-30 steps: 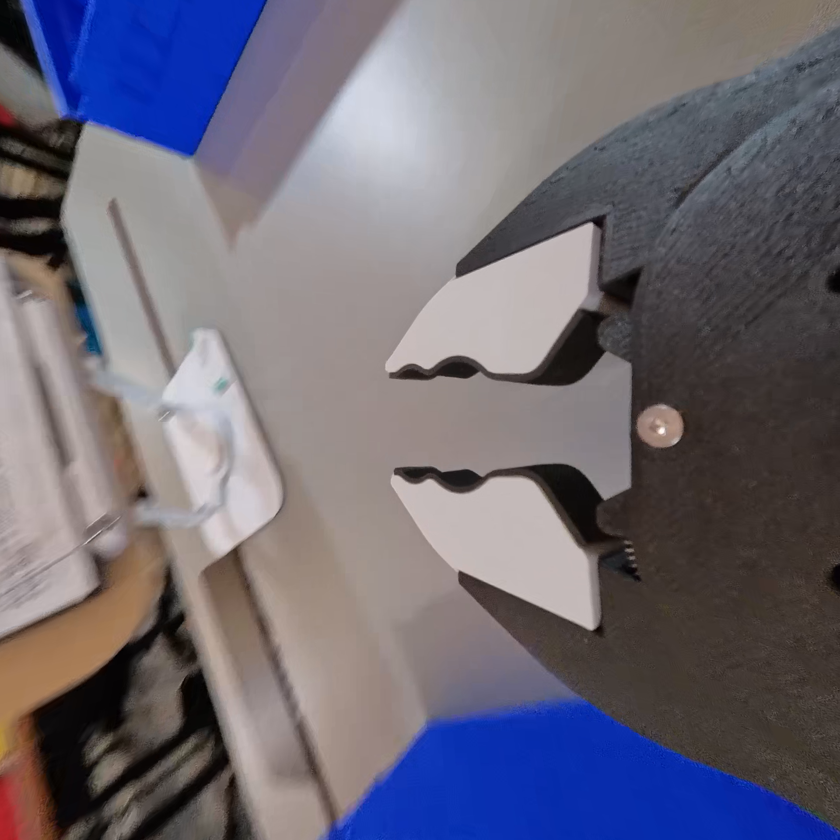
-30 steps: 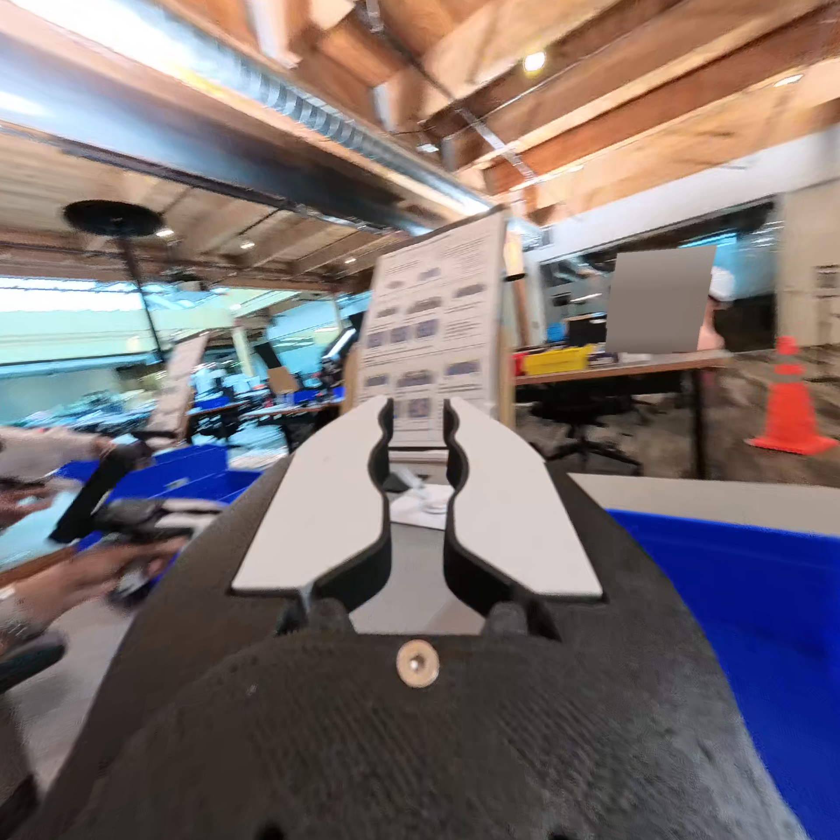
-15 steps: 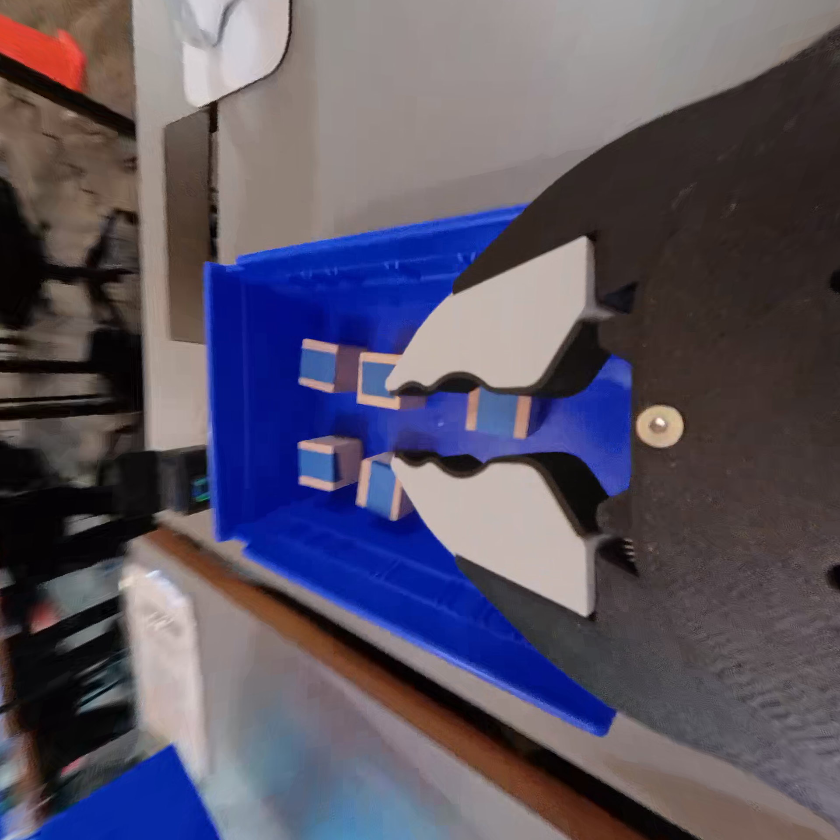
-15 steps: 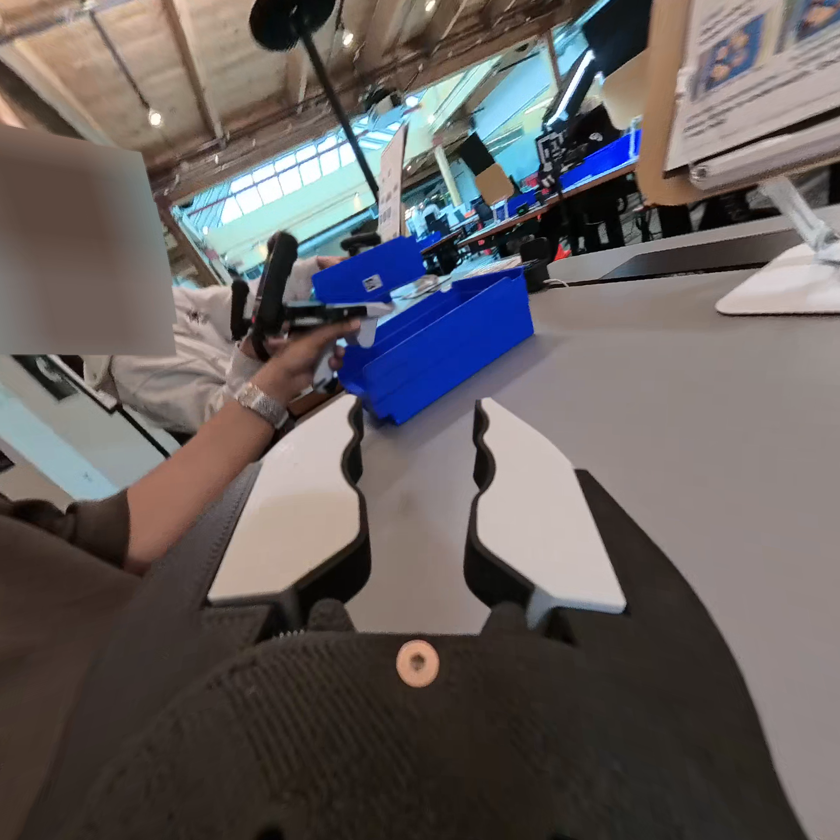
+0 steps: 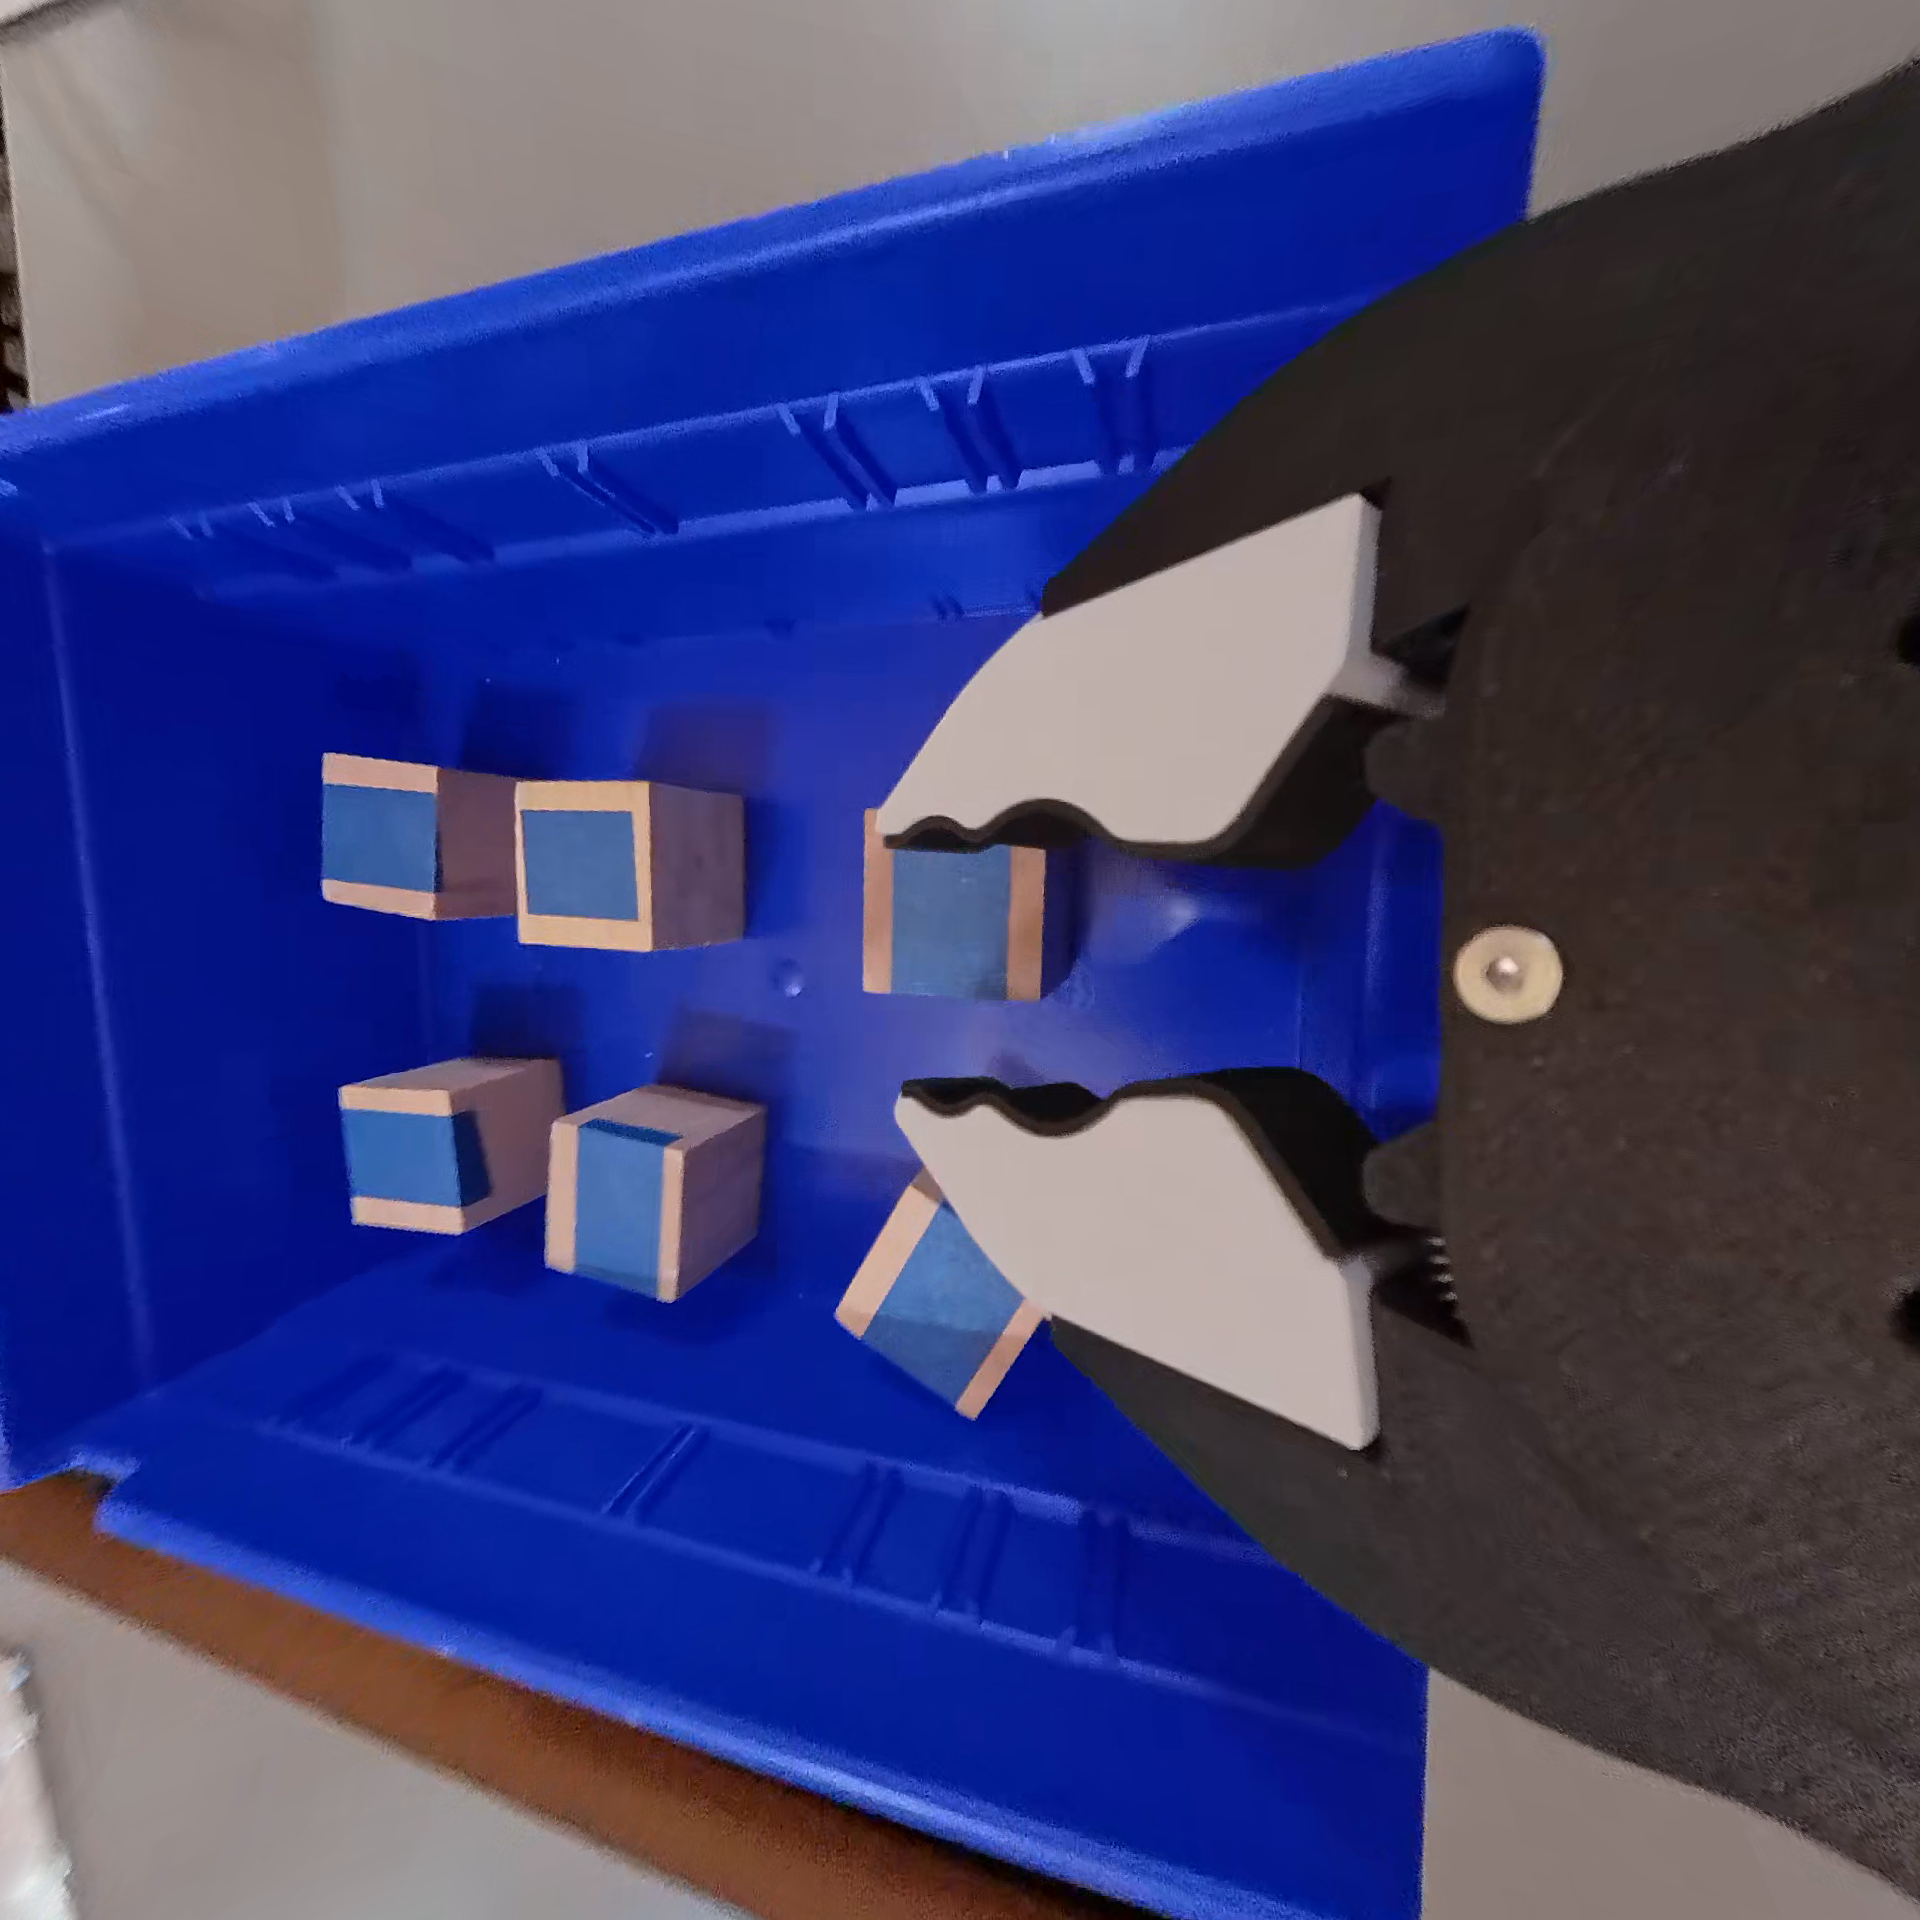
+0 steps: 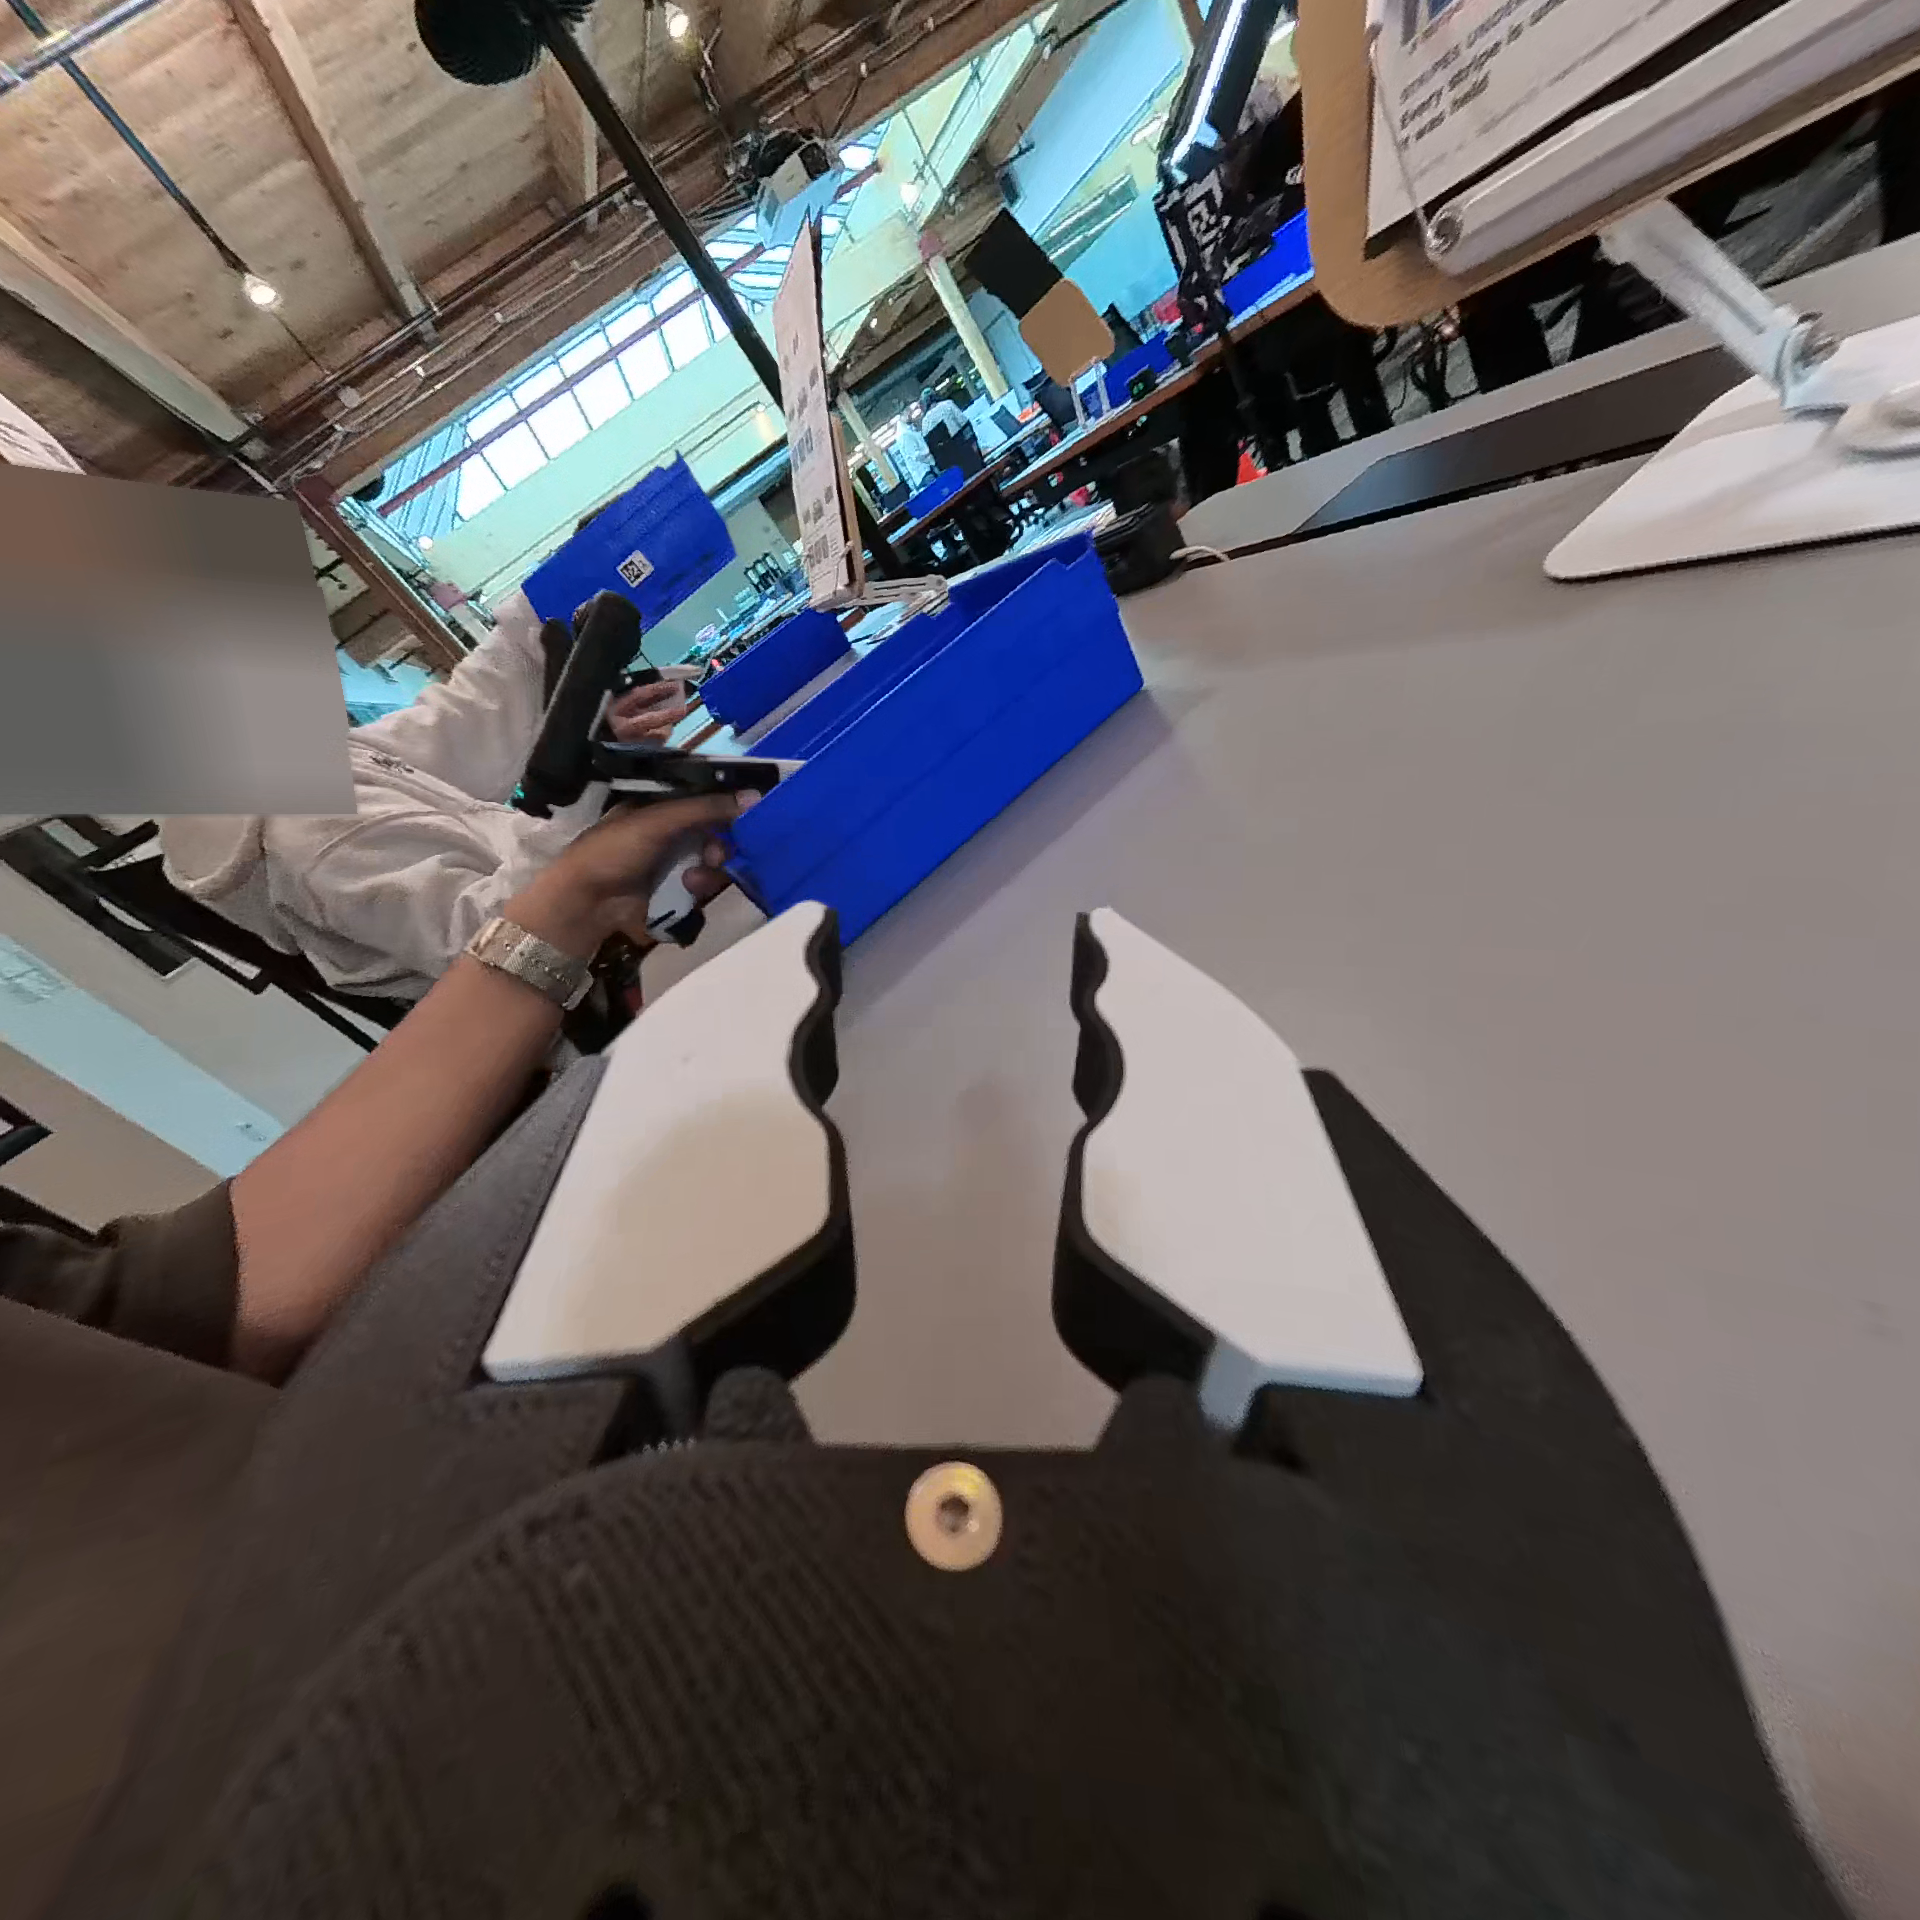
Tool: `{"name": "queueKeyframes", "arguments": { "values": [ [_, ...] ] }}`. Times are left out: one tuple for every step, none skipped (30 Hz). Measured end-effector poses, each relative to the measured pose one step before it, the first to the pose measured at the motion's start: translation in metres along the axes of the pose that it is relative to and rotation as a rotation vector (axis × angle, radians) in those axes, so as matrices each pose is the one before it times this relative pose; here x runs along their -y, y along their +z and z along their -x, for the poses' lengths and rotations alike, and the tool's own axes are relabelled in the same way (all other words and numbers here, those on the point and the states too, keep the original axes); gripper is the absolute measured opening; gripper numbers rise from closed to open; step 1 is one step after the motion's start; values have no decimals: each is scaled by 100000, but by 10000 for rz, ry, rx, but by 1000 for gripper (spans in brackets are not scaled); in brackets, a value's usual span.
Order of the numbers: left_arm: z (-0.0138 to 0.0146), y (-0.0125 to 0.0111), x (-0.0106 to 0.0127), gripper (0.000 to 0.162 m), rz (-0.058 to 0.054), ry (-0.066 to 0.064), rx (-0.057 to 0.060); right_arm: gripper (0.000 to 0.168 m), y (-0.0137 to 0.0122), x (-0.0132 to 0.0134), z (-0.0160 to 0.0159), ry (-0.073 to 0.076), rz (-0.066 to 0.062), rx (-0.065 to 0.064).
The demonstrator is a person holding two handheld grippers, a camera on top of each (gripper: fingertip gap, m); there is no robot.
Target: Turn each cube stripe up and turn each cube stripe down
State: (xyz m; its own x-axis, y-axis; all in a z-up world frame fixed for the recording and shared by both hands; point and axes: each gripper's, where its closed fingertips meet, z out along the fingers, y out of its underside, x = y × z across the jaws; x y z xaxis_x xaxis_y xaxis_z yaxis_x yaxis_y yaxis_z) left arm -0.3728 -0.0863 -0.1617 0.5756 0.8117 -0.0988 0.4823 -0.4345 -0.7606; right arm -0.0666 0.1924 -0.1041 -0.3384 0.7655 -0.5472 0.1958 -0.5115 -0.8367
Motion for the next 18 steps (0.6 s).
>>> {"name": "queueKeyframes", "arguments": {
  "values": [
    [-135, -103, -85, 45, 98, -318, -341, 43, 1, -209, 58, -52, 63, -33],
    [-252, -103, -83, 47, 114, -302, -407, 43, -28, -198, 23, -153, 65, -92],
    [-294, -66, -135, 49, 169, -255, -421, 42, -20, -200, 30, -207, 98, -101],
    [-237, -32, -194, 51, 212, -194, -348, 42, 16, -194, 56, -225, 119, -84],
    [-123, 33, -247, 52, 225, -125, -225, 42, 43, -153, 100, -209, 100, -50],
    [-85, 112, -329, 54, 258, -20, -135, 41, 88, -119, 95, -164, 76, -21],
    [-32, 189, -407, 55, 282, 89, -56, 41, 102, -135, 71, -110, 72, -9],
    [84, 273, -400, 57, 263, 160, 71, 41, 145, -167, 41, -60, 76, -5],
    [149, 319, -298, 57, 209, 173, 147, 41, 159, -201, 22, -16, 79, 9],
    [97, 328, -163, 57, 131, 129, 129, 41, 180, -233, 30, 19, 86, 24],
    [13, 299, -105, 57, 123, 62, 81, 41, 178, -227, 42, 32, 86, 33],
    [-37, 280, -121, 57, 172, 54, 30, 41, 167, -209, 60, 22, 81, 35],
    [-17, 257, -93, 57, 173, 71, 55, 41, 133, -193, 65, -6, 80, 28],
    [82, 228, -68, 57, 169, 103, 120, 41, 116, -185, 59, -34, 77, 12],
    [161, 199, -34, 57, 144, 131, 177, 41, 84, -178, 39, -54, 72, -6],
    [196, 169, -25, 57, 129, 129, 189, 41, 45, -160, 20, -60, 63, -19],
    [152, 163, -25, 57, 125, 78, 153, 41, 25, -145, 2, -47, 49, -24],
    [9, 161, -26, 57, 111, 18, 32, 41, -3, -123, 6, -23, 34, -23]
  ]
}}
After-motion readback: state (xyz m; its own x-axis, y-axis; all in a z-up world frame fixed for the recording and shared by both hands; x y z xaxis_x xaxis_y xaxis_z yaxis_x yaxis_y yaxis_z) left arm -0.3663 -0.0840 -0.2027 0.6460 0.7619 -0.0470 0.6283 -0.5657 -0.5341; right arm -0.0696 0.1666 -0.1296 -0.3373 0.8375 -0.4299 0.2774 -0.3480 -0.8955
